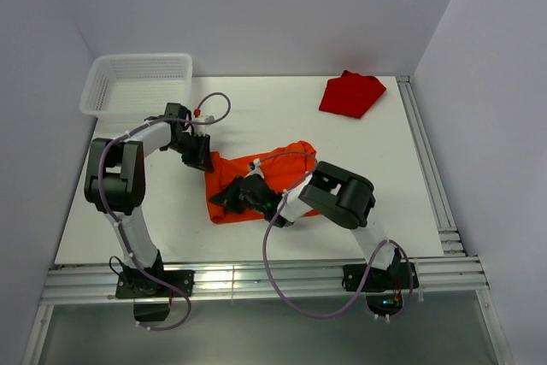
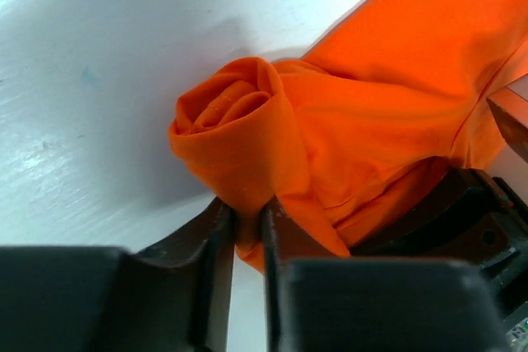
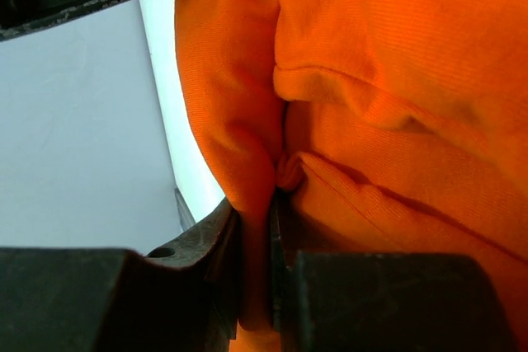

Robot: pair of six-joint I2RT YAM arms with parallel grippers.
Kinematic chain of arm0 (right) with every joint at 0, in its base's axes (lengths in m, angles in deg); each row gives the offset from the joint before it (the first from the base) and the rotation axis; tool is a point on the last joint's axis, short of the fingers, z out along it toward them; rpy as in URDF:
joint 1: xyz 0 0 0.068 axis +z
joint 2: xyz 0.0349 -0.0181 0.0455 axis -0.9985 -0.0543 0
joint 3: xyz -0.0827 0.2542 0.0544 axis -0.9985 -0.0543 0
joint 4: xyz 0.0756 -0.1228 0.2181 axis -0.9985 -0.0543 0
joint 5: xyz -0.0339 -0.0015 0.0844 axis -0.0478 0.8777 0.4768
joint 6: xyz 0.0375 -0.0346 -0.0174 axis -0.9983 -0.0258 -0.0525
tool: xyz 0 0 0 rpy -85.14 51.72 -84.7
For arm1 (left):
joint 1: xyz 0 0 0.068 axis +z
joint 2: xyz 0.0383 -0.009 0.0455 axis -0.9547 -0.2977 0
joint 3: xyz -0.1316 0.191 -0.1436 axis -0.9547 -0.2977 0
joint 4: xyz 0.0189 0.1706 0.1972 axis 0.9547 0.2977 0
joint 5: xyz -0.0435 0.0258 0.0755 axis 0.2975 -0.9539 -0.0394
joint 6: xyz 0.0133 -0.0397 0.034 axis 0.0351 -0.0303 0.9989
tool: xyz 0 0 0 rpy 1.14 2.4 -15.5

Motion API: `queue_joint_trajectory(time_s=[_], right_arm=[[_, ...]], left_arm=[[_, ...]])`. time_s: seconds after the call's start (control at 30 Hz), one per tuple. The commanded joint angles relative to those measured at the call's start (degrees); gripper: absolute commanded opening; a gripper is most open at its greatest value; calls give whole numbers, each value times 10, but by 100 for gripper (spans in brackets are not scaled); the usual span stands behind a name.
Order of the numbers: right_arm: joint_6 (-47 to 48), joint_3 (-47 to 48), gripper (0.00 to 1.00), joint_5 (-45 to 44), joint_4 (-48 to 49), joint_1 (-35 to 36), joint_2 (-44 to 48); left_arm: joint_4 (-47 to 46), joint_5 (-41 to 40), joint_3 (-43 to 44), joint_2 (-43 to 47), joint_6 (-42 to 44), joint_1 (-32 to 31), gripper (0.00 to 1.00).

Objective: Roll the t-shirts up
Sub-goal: Roll the tshirt

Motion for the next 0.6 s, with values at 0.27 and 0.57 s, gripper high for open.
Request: queue_joint_trajectory(time_s=[0.27, 0.57], right_arm=[[68, 54, 56, -95, -249, 17, 64], [102, 173, 61, -203, -502, 45, 92]], left_arm=[[-30, -81, -14, 35, -17, -35, 8], [-36, -109, -17, 50, -18, -46, 7]])
